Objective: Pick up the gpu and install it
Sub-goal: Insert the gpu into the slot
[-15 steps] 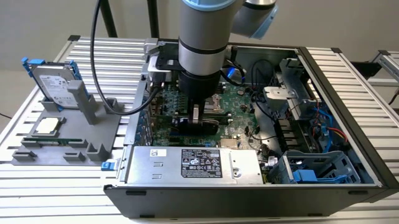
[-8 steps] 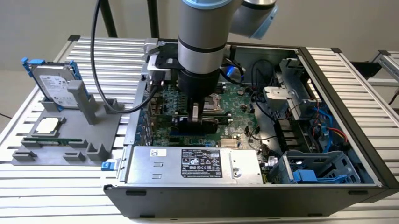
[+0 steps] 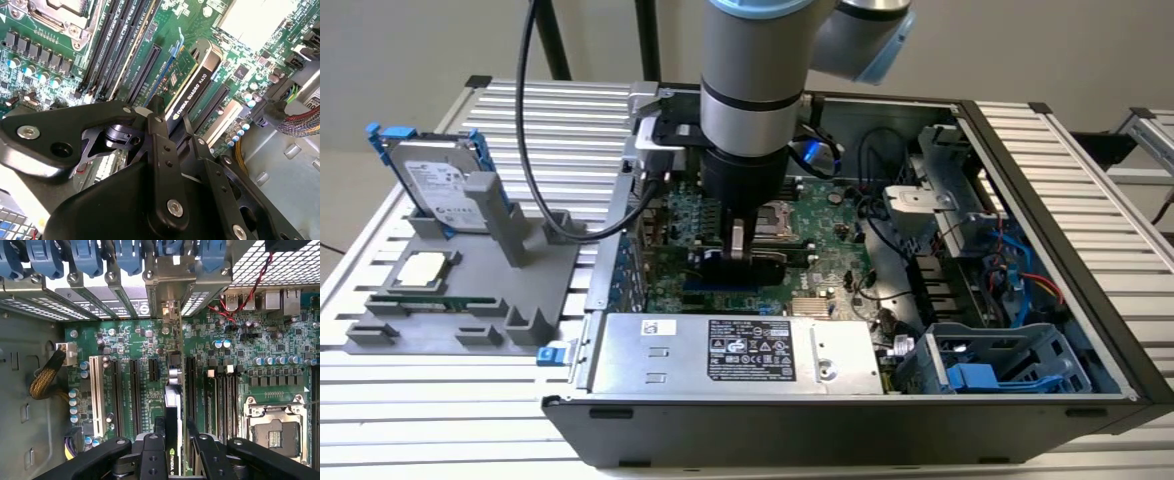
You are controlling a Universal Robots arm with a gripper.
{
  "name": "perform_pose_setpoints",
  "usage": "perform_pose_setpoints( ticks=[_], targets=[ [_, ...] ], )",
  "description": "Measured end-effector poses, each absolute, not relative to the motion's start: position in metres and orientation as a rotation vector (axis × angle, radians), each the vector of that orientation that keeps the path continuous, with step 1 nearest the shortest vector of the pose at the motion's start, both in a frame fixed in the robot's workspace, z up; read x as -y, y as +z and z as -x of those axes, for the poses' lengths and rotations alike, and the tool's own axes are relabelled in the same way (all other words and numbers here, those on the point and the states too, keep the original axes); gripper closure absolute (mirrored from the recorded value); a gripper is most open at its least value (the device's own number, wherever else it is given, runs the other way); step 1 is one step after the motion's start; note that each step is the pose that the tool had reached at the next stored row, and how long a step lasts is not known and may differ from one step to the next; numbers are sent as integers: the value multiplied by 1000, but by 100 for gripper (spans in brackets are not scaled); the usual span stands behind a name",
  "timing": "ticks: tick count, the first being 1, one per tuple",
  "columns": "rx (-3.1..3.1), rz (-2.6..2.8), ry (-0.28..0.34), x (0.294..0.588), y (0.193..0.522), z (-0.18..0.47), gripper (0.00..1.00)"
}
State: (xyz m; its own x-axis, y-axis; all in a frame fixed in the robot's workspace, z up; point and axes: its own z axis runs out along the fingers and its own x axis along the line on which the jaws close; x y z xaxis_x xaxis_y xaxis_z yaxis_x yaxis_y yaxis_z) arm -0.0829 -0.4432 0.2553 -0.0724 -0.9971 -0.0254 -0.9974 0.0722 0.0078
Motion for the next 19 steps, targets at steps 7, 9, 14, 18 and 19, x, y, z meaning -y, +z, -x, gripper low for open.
perform_pose_setpoints(
  ticks=[7, 9, 14, 18, 19],
  targets=[
    [-2294, 2133, 28, 443, 253, 83, 100],
    [-2294, 2134, 28, 443, 253, 83, 100],
    [-2294, 2134, 28, 443, 252, 83, 100],
    [-2294, 2134, 28, 443, 252, 83, 100],
    [-2294, 2134, 28, 443, 252, 83, 100]
  ],
)
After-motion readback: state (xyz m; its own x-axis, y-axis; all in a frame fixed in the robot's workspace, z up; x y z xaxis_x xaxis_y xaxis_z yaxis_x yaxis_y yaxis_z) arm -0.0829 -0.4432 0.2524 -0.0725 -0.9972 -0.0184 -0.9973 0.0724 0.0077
